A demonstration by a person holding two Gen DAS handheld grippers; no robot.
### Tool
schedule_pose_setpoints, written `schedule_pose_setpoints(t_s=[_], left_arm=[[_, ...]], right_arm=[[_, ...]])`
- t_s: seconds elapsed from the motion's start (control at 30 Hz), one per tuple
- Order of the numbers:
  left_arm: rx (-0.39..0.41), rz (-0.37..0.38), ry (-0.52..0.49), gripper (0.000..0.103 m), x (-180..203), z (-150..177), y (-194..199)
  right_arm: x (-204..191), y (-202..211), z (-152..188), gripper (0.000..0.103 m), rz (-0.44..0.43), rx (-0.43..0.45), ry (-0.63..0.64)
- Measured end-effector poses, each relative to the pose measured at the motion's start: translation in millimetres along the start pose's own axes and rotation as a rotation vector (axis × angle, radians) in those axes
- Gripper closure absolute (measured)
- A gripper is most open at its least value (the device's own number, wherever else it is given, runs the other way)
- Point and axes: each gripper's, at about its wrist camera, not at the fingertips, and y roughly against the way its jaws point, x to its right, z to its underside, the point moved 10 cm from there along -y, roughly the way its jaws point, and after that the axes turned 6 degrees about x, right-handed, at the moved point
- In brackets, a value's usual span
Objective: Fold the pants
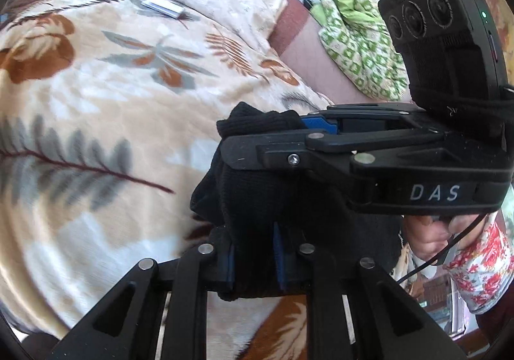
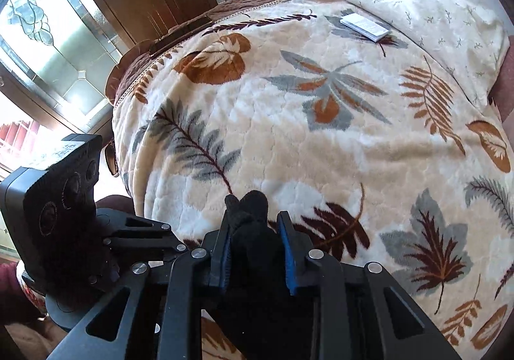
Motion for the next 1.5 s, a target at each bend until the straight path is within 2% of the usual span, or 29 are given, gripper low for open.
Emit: schedule_pose_setpoints(t_s=[0.17, 0.37, 0.67, 0.87, 1.13, 1.33, 1.5], left_arm=[[0.0, -0.103, -0.006, 0.085, -27, -20, 9], [-0.025, -0.12, 0.026, 0.085, -39, -16, 11], [0.014, -0.081, 0.05, 0.085, -7, -16, 29], [-0.011, -0.035, 0.028, 0.085, 28, -12, 19], [-0.011, -0.075, -0.06, 0.085, 58, -3, -1], [0.031, -0.118, 0.027, 0.085, 24, -13, 11], [0.041, -0.177, 0.1, 0.085, -17, -17, 19]], right_arm=[[-3, -26, -27, 0.075, 0.012, -0.004, 0.005], [-1, -49, -27, 0.074, 0.009, -0.022, -0.021], [-3, -14, -22, 0.074, -0.03, 0.052, -0.044], [15, 22, -4, 0.074, -0.036, 0.115, -0.107], [47, 47, 26, 0.074, 0.0, 0.148, -0.197], [35, 33, 13, 0.074, -0.009, 0.148, -0.189], [12, -8, -13, 0.074, -0.013, 0.094, -0.131]])
